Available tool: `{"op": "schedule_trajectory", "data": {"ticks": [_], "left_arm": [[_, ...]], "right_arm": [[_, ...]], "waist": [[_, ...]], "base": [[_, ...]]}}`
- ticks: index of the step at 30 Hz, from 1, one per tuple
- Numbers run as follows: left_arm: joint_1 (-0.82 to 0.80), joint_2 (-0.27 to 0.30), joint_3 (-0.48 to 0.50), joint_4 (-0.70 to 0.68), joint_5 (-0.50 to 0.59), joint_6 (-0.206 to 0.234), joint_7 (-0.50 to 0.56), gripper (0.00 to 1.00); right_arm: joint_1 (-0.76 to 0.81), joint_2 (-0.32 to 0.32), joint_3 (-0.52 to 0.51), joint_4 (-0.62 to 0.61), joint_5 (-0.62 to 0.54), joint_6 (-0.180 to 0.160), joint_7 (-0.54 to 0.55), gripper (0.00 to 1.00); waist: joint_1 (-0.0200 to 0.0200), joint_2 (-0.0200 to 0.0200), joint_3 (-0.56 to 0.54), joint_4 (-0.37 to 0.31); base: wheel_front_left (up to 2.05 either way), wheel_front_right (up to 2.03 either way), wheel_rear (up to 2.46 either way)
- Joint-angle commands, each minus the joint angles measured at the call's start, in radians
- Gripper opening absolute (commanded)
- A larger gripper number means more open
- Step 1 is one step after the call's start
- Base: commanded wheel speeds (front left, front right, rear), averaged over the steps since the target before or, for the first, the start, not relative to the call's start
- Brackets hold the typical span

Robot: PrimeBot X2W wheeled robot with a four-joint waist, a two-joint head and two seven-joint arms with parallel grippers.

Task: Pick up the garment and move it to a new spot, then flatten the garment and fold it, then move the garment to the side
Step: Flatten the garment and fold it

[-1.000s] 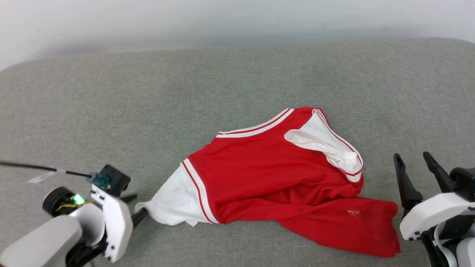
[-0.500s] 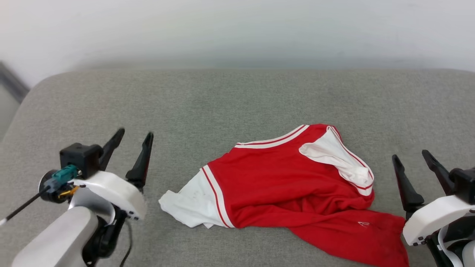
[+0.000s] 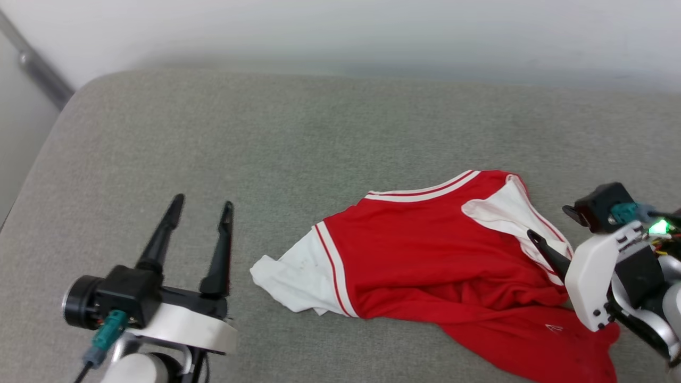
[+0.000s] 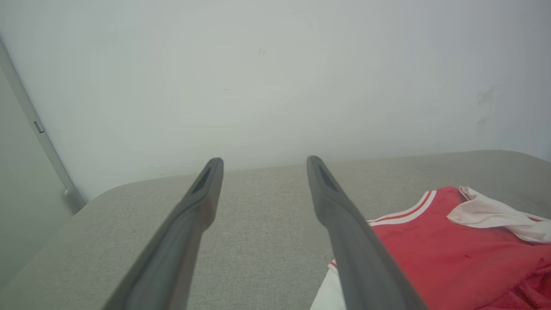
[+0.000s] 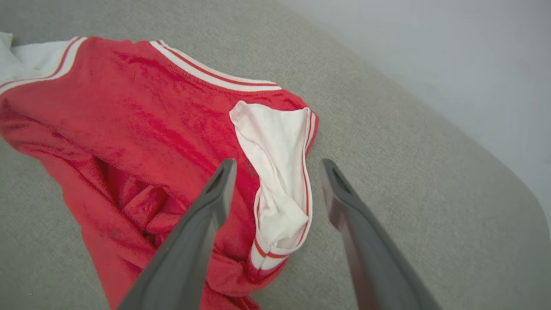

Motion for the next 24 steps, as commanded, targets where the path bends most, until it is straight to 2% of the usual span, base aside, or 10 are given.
{"op": "schedule_trajectory", "data": {"ticks": [1, 4, 8, 16, 17, 18, 19, 24], "left_arm": [[0.012, -0.034, 0.003, 0.003, 0.027, -0.016, -0.002, 1.00], [0.007, -0.079, 0.009, 0.018, 0.068, -0.043, -0.002, 1.00], [-0.012, -0.133, 0.007, 0.042, 0.110, -0.088, -0.002, 1.00], [-0.018, -0.197, 0.036, 0.088, 0.149, -0.145, -0.002, 1.00], [-0.016, -0.202, 0.042, 0.094, 0.154, -0.152, -0.002, 1.00], [-0.015, -0.206, 0.048, 0.099, 0.159, -0.159, -0.002, 1.00], [-0.013, -0.210, 0.054, 0.103, 0.164, -0.163, -0.002, 1.00], [0.006, -0.227, 0.089, 0.122, 0.180, -0.185, -0.002, 1.00]], "right_arm": [[-0.053, -0.029, 0.041, 0.035, 0.025, 0.000, 0.041, 1.00], [-0.128, -0.061, 0.112, 0.098, 0.059, 0.000, 0.096, 1.00], [-0.206, -0.087, 0.194, 0.193, 0.070, 0.000, 0.115, 1.00], [-0.266, -0.069, 0.242, 0.342, 0.089, 0.000, 0.068, 1.00], [-0.270, -0.068, 0.245, 0.355, 0.094, 0.000, 0.059, 0.49], [-0.274, -0.065, 0.241, 0.367, 0.098, 0.000, 0.047, 0.04], [-0.274, -0.062, 0.238, 0.378, 0.104, 0.000, 0.039, 0.00], [-0.256, -0.035, 0.213, 0.390, 0.136, 0.000, -0.012, 0.00]], "waist": [[0.0000, 0.0000, 0.036, 0.038], [0.0000, 0.0000, 0.064, 0.072], [0.0000, 0.0000, 0.101, 0.110], [0.0000, 0.0000, 0.131, 0.145], [0.0000, 0.0000, 0.133, 0.145], [0.0000, 0.0000, 0.134, 0.144], [0.0000, 0.0000, 0.132, 0.143], [0.0000, 0.0000, 0.102, 0.111]], "base": [[0.00, 0.00, 0.00], [0.00, 0.00, 0.00], [0.00, 0.00, 0.00], [0.00, 0.00, 0.00], [0.00, 0.00, 0.00], [0.00, 0.00, 0.00], [0.00, 0.00, 0.00], [0.00, 0.00, 0.00]]}}
